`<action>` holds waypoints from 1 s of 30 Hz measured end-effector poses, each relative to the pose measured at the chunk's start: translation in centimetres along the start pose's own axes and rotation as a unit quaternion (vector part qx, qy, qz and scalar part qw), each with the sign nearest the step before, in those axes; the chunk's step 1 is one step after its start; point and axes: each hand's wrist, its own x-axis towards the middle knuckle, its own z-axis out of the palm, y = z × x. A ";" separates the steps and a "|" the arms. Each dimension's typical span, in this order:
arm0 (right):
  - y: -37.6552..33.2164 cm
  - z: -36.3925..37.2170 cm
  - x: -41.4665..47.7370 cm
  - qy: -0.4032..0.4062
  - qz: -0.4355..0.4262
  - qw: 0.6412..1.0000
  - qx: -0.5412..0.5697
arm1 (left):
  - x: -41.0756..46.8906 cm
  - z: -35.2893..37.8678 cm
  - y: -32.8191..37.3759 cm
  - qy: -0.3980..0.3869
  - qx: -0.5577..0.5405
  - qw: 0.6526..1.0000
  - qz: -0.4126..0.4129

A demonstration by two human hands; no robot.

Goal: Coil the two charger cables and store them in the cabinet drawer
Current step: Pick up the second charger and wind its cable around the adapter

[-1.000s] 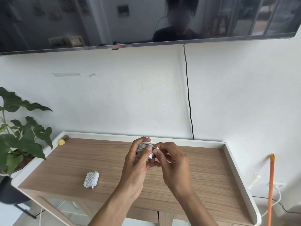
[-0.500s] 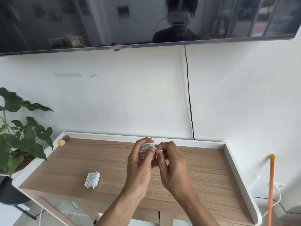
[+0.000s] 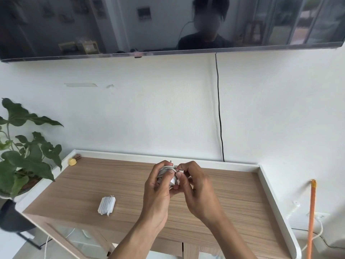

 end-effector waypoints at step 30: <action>0.2 -1.5 0.4 0.053 0.120 0.977 0.168 | 0.3 -0.1 -0.5 -0.083 -0.008 0.997 0.002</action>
